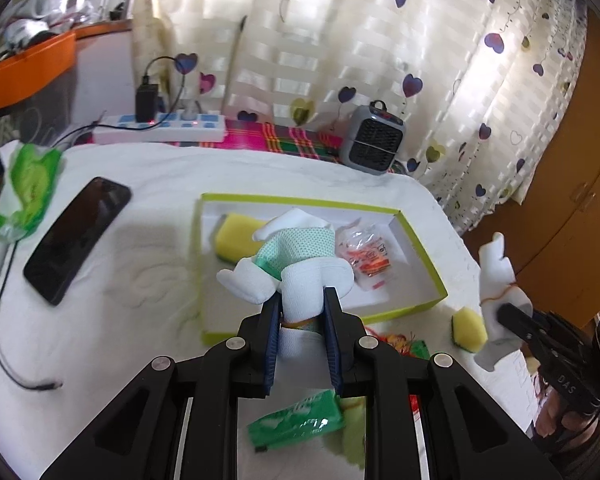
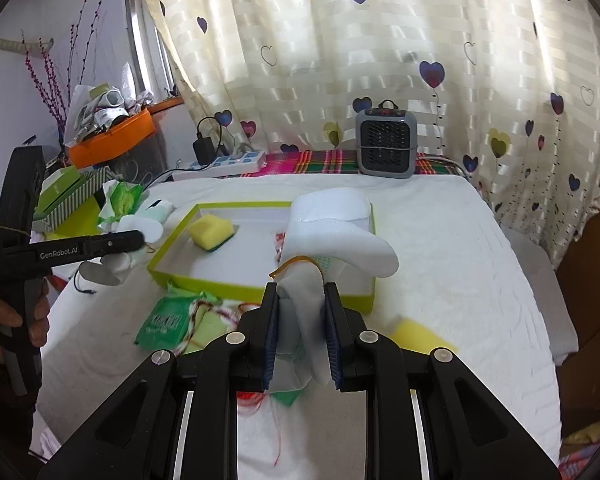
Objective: Organize soft objects
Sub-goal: 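Carry both held white gloves over the lime-green box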
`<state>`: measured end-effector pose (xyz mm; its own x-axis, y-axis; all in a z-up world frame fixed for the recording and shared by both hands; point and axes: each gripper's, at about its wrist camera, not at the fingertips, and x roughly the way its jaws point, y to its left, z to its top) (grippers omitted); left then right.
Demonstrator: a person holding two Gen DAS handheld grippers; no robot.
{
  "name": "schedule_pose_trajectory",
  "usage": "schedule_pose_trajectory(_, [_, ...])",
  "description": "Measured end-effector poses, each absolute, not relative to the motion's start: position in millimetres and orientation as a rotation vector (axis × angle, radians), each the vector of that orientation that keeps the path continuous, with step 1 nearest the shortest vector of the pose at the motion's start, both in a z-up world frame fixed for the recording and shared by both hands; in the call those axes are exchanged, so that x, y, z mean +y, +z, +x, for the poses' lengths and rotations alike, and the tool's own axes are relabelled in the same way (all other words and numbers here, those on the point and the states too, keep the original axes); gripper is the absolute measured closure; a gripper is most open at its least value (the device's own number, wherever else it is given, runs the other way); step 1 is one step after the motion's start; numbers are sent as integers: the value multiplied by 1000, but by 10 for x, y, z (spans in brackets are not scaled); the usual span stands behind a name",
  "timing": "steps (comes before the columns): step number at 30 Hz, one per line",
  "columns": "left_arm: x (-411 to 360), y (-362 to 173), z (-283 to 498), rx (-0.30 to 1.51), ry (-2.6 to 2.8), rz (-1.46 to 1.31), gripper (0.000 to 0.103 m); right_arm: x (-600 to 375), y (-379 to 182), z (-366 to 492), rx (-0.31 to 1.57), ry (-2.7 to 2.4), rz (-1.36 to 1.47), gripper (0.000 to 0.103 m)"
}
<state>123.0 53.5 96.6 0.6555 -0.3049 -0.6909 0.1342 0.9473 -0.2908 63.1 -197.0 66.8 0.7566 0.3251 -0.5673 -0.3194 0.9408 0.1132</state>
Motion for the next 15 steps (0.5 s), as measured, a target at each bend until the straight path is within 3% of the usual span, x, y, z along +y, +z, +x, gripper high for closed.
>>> schedule_pose_trajectory(15, [188,751,1876,903,-302,-206,84,-1911,527,1385,719,349,-44,81])
